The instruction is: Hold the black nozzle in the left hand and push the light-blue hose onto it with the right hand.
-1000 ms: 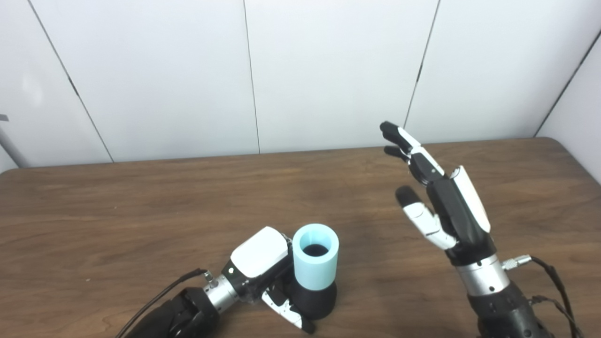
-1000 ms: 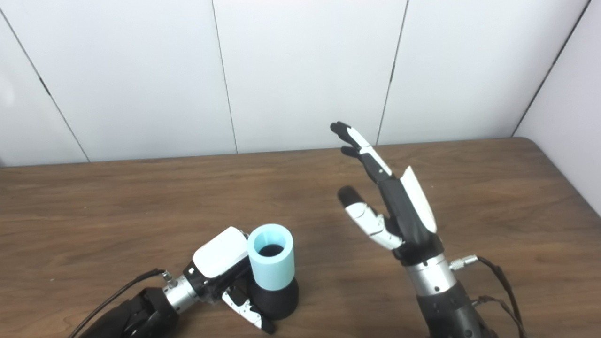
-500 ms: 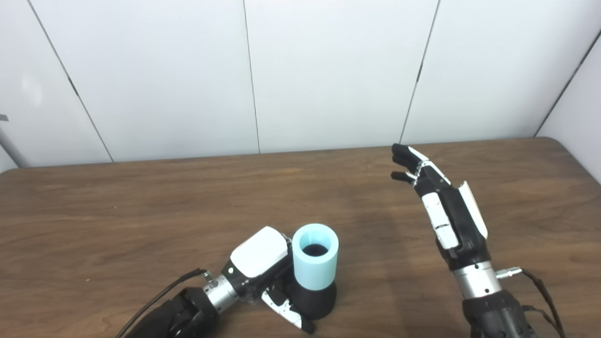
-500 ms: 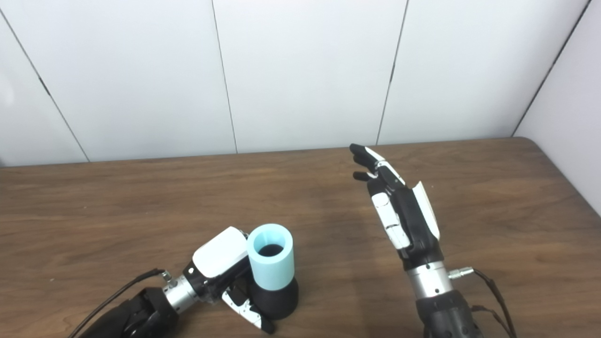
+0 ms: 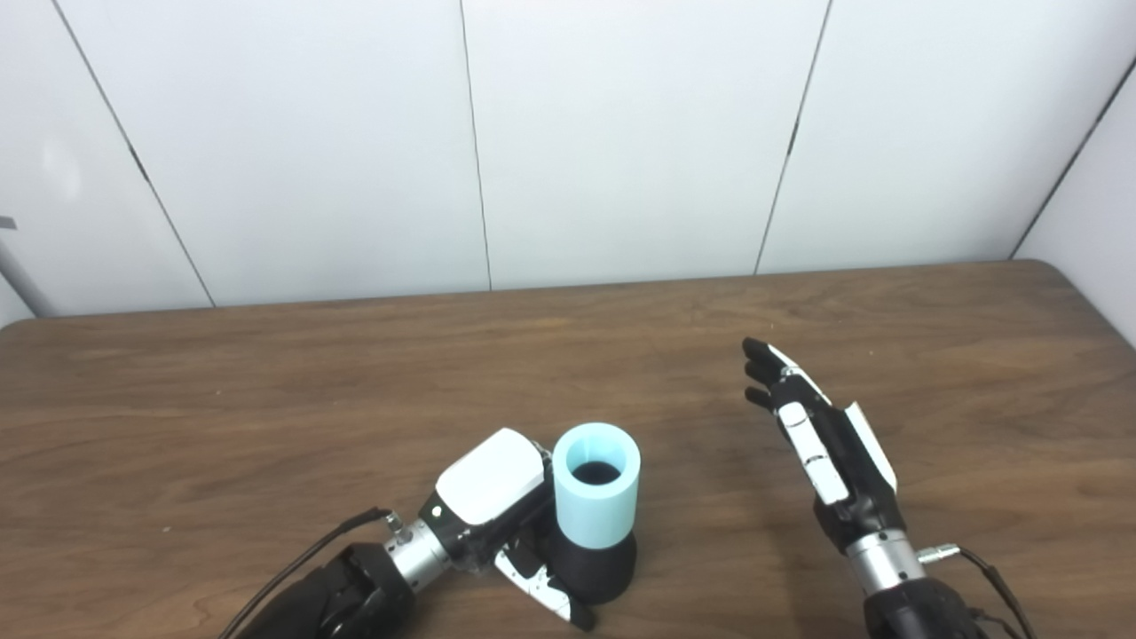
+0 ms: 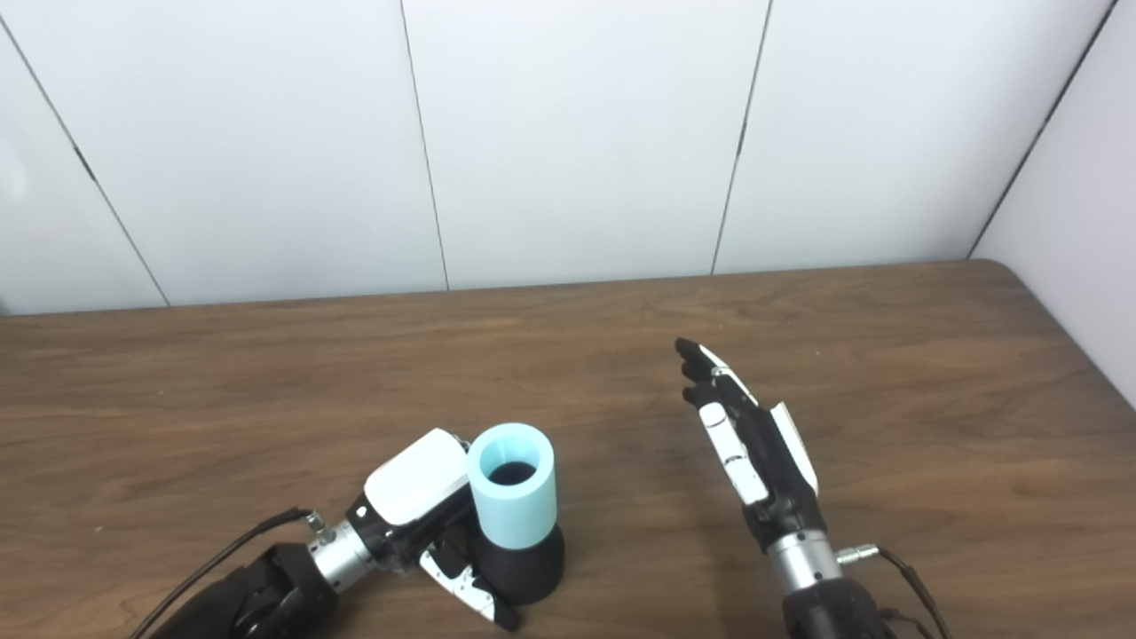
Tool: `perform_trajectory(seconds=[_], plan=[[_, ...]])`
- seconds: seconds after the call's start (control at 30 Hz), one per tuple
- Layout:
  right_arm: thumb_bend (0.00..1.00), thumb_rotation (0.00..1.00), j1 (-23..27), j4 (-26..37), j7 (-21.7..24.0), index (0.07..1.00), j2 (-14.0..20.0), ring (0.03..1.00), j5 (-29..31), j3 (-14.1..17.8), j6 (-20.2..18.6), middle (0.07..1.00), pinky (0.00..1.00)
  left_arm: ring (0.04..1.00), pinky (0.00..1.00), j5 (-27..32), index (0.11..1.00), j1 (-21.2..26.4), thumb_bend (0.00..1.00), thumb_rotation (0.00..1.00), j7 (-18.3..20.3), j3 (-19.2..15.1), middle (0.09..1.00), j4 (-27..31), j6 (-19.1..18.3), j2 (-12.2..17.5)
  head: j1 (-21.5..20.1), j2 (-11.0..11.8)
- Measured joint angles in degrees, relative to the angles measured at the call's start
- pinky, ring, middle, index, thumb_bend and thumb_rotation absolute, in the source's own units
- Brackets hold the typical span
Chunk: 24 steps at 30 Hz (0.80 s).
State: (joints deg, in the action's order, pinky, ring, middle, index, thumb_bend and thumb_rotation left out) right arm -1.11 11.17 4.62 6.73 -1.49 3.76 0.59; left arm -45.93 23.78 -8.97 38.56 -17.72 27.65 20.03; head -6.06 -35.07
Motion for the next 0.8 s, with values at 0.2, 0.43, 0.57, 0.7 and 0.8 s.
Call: perform_trajectory(seconds=[0.2,0.43,0.57,0.7,0.8], plan=[[0.09,0.95,0.0,-1.95,-0.04,0.891,-0.25,0.929,1.51,0.0,-4.5,0.928,0.89,0.131,0.08,-0.01,0.482,-0.01,0.52,0.04,0.0,-0.03,0.19,0.0,0.0,0.0,0.17,-0.18],[0.1,0.99,0.02,-1.94,-0.09,0.894,-0.18,0.931,1.43,-0.12,-4.52,0.927,0.89,0.136,0.08,0.0,0.482,-0.03,0.52,0.04,0.19,-0.19,0.197,0.0,0.0,-0.05,0.0,-0.18],[0.11,0.99,0.02,-1.96,-0.25,0.889,-0.04,0.931,0.6,-0.14,-4.45,0.925,0.9,0.169,0.11,0.0,0.483,-0.03,0.52,0.04,0.15,-0.19,0.237,0.0,0.0,-0.06,0.17,-0.09],[0.12,1.0,0.02,-1.95,-0.16,0.886,-0.03,0.932,0.84,-0.14,-4.43,0.927,0.9,0.358,0.27,0.21,0.504,-0.32,0.52,0.01,1.15,-1.26,0.421,0.0,0.0,-0.44,0.17,-0.09],[0.12,0.99,0.02,-1.95,-0.14,0.886,-0.03,0.933,0.85,-0.14,-4.42,0.927,0.9,0.471,0.37,1.02,0.492,-0.71,0.52,0.05,2.86,-2.63,0.536,0.02,-0.03,-1.02,0.17,0.0]])
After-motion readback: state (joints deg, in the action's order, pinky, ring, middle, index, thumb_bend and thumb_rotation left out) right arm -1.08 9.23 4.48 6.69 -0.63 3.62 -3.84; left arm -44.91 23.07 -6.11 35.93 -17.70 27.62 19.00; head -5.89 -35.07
